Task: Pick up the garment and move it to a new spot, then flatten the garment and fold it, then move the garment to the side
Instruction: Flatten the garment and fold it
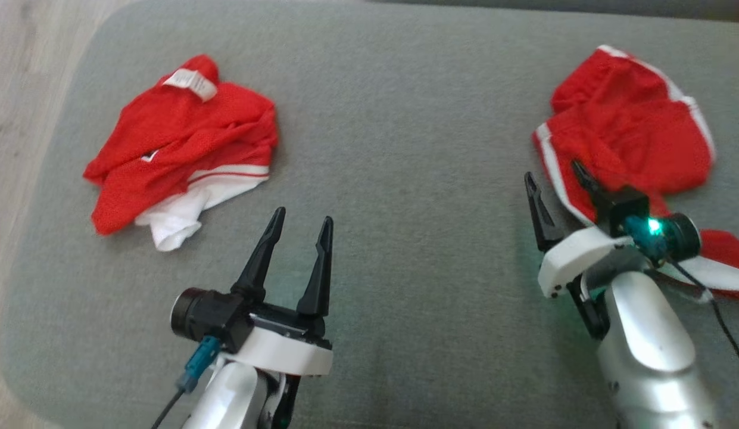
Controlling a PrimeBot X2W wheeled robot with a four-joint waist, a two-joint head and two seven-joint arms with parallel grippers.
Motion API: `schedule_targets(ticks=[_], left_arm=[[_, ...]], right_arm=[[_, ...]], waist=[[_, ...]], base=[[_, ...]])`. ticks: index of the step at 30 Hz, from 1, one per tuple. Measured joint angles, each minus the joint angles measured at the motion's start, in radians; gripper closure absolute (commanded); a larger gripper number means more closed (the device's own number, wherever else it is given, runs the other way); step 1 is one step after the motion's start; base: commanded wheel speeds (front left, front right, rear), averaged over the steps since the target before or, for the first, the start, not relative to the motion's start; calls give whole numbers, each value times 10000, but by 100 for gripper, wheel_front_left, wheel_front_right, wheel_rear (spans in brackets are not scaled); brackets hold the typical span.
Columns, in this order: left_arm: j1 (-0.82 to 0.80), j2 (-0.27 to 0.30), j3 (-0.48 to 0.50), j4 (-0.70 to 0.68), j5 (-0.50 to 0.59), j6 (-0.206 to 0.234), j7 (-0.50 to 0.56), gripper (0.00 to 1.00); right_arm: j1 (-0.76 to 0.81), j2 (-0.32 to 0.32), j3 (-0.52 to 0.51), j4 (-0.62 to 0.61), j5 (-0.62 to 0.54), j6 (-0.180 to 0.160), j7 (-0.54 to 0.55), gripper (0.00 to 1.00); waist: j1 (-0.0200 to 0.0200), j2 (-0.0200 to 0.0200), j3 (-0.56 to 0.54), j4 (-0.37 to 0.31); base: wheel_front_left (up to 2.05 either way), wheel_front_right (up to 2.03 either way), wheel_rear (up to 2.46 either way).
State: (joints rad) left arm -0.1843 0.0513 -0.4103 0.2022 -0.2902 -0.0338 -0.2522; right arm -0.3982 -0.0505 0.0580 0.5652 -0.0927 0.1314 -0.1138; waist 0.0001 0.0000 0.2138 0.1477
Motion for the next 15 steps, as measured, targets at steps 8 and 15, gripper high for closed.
schedule_targets(ticks=[8, 15], left_arm=[[-291, -2, -238, 12, -94, 75, 0, 0], [-411, -4, -414, 13, -94, 163, 0, 0]], right_arm=[[-1357, -222, -965, 1864, -903, 0, -65, 0], [-1779, -201, -1682, 2782, -1289, 0, -383, 35]], waist=[[0, 0, 518, 677], [0, 0, 652, 753]], base=[[0, 0, 0], [0, 0, 0]])
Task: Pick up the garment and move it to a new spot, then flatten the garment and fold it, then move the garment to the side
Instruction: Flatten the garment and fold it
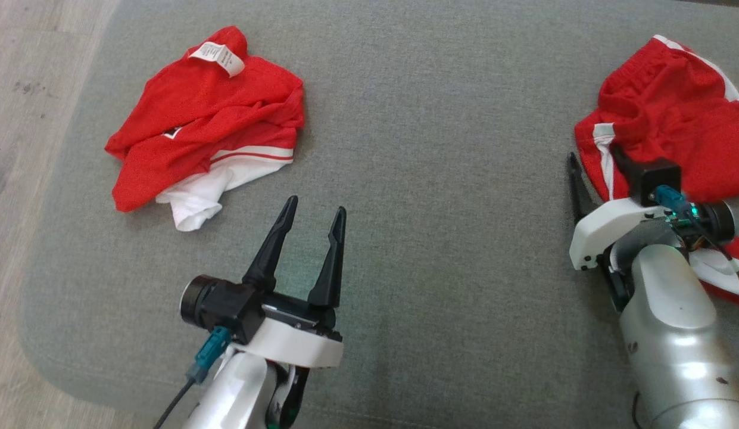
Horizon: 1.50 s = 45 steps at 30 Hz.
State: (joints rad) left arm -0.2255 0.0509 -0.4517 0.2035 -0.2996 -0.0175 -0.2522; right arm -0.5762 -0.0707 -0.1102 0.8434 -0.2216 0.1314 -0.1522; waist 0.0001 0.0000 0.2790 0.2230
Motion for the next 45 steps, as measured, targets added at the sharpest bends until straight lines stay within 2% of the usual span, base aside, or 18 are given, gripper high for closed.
schedule_targets(ticks=[1, 2, 7, 10, 14, 23, 24, 30, 31, 32, 33, 38, 45], left_arm=[[-2, 0, -6, 0, 0, 0, 0, 0], [-2, 0, -12, 0, 0, 0, 0, 0], [-3, 0, -8, 67, 0, 0, 0, 0], [-1, 0, -2, 123, 0, -2, 0, 0], [12, 0, 25, 159, 0, -8, 0, 0], [179, 0, 209, 221, 13, -61, 0, 0], [341, 2, 267, 226, 13, -69, 0, 0], [652, 4, 313, 234, 19, -100, 0, 0], [680, 4, 322, 234, 35, -100, 0, 0], [687, 4, 326, 234, 61, -100, 0, 0], [686, 4, 332, 234, 104, -100, 0, 0], [697, 4, 449, 232, 111, -94, 0, 0], [920, 6, 729, 157, 194, -98, 0, 0]], right_arm=[[-75, 2, -56, 148, -2, 0, -90, 72], [-128, 4, -104, 240, -15, 0, -153, 100], [-300, 13, -148, 708, -59, 0, -566, 100], [-297, 6, 456, 966, 612, 0, -784, 100], [-271, 10, 2194, 913, 2063, 0, -888, 100], [743, 13, 6418, -667, 4913, 0, -953, 100], [988, 4, 7173, -890, 5377, 0, -836, 100], [1190, 17, 8819, -1185, 6297, 0, -439, 100], [1190, 21, 8960, -1170, 6362, 0, -437, 73], [1182, 17, 9085, -1127, 6358, 0, -439, 3], [1181, 15, 9122, -1083, 6358, 0, -447, 0], [1150, 12, 8934, -1085, 6456, 0, -715, 0], [1213, -307, 7290, -1649, 6420, 0, -917, 0]], waist=[[0, 0, 2, -7], [0, 0, -2, -16], [0, 0, -92, -96], [-1, 0, -240, -148], [-2, 0, -501, -243], [-2, 0, -1183, -490], [-2, 0, -1323, -514], [-3, 0, -1556, -516], [-3, 0, -1576, -518], [-2, 0, -1594, -524], [-2, 0, -1612, -534], [-2, 0, -1701, -708], [-2, 0, -1885, -1252]], base=[[0, 0, 0], [0, 0, 0], [0, 0, 0], [0, 0, 0], [0, 0, 0], [0, 0, 0], [0, 0, 0], [0, 0, 0], [0, 0, 0], [0, 0, 0], [0, 0, 0], [0, 0, 0], [0, 0, 0]])
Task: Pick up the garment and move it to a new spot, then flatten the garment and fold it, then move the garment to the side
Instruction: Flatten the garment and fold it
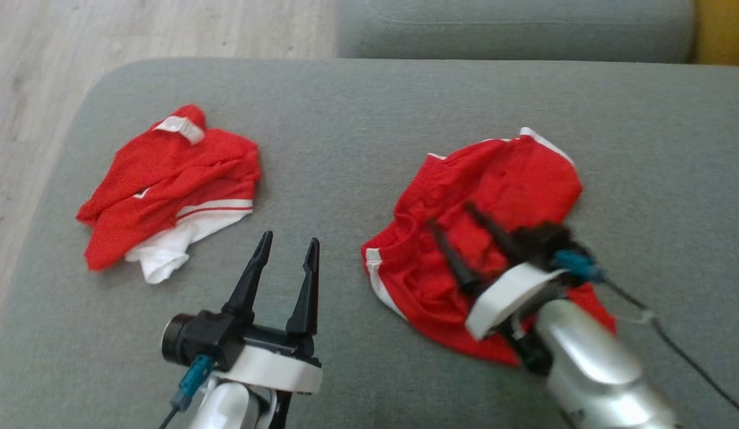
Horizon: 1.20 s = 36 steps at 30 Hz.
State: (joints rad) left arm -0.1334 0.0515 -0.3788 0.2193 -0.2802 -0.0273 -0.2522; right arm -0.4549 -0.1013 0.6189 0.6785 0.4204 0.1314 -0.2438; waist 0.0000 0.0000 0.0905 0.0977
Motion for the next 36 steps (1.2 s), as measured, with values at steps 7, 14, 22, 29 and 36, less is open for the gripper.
schedule_targets(ticks=[7, 14, 22, 29, 36], left_arm=[[164, 2, 236, -46, 79, 2, 0, 0], [160, -2, 219, -105, 82, -4, 0, 0], [135, 0, 151, -98, 82, -52, 0, 0], [12, 0, 119, -63, 82, -81, 0, 0], [-106, 0, 71, -35, 84, -84, 0, 0]], right_arm=[[1487, -383, -2901, -587, -863, 0, -61, 0], [2564, -17, -4727, -1081, -1904, 0, 86, 0], [2545, 280, -5367, -1149, -2451, 0, 1337, 0], [2335, 301, -5588, -775, -2796, 0, 1847, 0], [2045, 313, -5271, -495, -2913, 0, 2025, 100]], waist=[[0, 0, -158, -683], [1, 0, -64, -1065], [1, 0, 217, -932], [1, 0, 498, -668], [1, 0, 611, -544]], base=[[0, 0, 0], [0, 0, 0], [0, 0, 0], [0, 0, 0], [0, 0, 0]])
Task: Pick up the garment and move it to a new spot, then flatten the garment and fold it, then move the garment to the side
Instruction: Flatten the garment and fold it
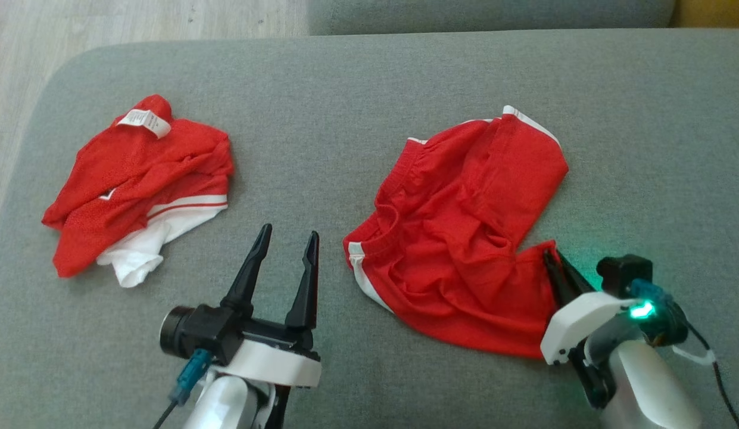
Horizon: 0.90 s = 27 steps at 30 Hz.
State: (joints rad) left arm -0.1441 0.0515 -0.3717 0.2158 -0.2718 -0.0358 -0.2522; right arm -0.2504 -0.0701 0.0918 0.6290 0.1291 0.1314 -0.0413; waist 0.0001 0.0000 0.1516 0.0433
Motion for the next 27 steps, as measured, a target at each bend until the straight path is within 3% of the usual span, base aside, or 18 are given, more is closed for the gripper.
schedule_targets(ticks=[13, 27], left_arm=[[6, 0, -2, 54, -2, 4, 0, 0], [-18, 0, -198, 4, -15, 4, 0, 0]], right_arm=[[-331, -84, -408, -512, -81, 0, -466, 100], [-2193, -859, -1672, 188, -1202, 0, 349, 100]], waist=[[-1, 0, -419, -27], [0, 0, 15, 692]], base=[[0, 0, 0], [0, 0, 0]])
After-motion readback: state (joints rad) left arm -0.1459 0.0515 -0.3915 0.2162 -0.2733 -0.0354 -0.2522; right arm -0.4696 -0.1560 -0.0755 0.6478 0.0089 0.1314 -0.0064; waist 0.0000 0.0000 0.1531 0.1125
